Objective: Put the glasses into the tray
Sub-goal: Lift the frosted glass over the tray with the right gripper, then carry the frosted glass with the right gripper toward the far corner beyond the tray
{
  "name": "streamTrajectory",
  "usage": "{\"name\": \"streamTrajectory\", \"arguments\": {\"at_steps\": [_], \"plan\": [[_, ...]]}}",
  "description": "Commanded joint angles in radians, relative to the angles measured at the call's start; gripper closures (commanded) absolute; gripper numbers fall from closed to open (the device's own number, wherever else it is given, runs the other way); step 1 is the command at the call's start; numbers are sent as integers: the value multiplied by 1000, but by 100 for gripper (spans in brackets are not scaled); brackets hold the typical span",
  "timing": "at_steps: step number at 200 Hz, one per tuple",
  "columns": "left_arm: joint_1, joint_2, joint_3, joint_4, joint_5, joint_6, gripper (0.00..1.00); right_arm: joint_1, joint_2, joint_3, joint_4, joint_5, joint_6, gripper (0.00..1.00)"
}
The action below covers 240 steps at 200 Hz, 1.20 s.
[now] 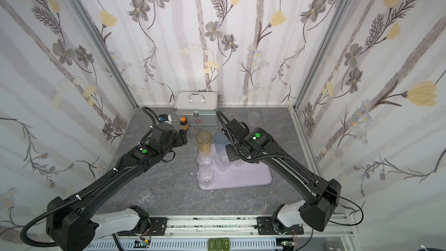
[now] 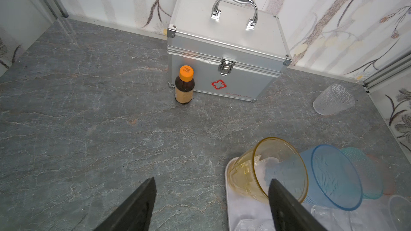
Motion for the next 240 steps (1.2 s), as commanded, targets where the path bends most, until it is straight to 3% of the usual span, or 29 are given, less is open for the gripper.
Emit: {"name": "streamTrajectory", "arguments": {"at_steps": [1,120,240], "plan": [[-9,6,-12,15,-26,-27,18,47,-12,-43,43,-34,45,95],[-12,28,-90,63,-12,-37,16,82,117,-292,348,-87,111,95],[-1,48,-90,115,-18,-29,16,75,112,-323,304,-6,83,95]]}}
